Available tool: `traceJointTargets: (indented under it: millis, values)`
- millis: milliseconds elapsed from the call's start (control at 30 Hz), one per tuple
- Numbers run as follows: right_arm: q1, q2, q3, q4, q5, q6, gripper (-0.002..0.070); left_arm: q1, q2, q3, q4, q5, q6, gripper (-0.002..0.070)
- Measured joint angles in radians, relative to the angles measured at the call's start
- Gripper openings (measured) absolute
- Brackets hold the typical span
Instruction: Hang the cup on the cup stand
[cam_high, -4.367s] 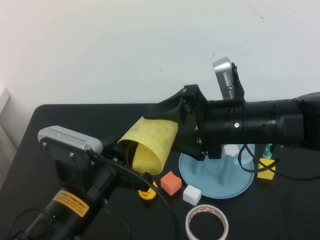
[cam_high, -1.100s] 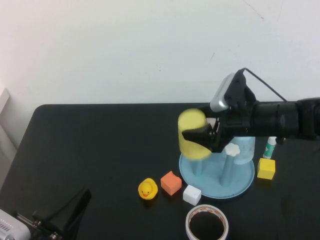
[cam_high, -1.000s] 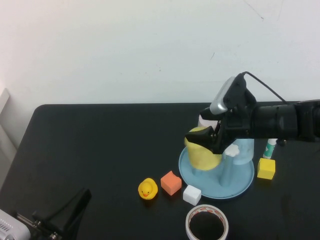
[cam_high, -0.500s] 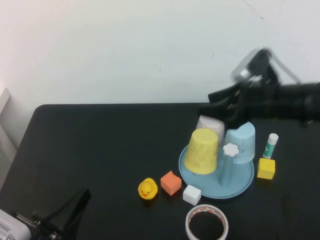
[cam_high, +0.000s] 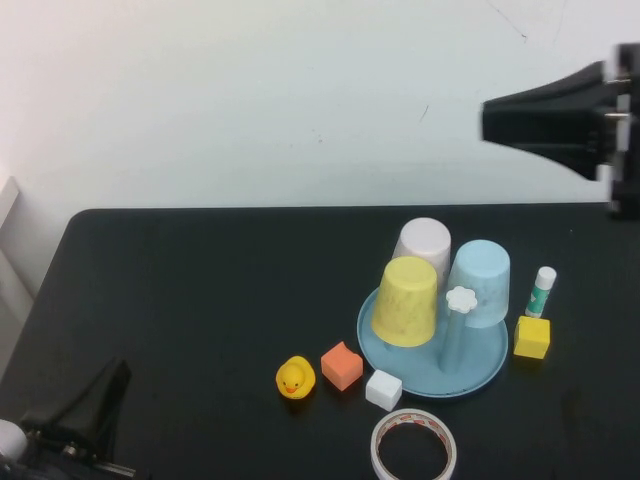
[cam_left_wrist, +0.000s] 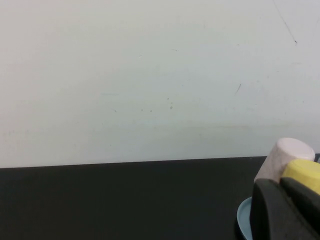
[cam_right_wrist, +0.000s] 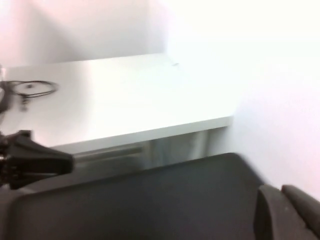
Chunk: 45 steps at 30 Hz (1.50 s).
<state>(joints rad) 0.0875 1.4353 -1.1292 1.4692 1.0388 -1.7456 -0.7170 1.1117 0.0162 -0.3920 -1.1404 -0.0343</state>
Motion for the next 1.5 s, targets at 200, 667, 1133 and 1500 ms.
traceJointTargets:
  millis: [200, 667, 1133, 1500]
  values:
    - [-0.001, -0.291, 0.199, 0.004, -0.178, -0.039, 0.0004, 0.0, 0.0, 0.0, -0.005, 0.0, 0.002, -0.0001]
    - [-0.001, -0.933, 0.607, 0.004, -0.349, -0.043, 0.0002, 0.0, 0.0, 0.0, -0.005, 0.0, 0.002, -0.0001]
    - [-0.001, -1.121, 0.811, -0.013, -0.453, -0.089, 0.0001, 0.0, 0.0, 0.0, -0.005, 0.0, 0.006, -0.0001]
    - [0.06, -1.15, 0.868, 0.001, -1.027, -0.177, 0.0, 0.0, 0.0, 0.0, -0.005, 0.0, 0.006, -0.0001]
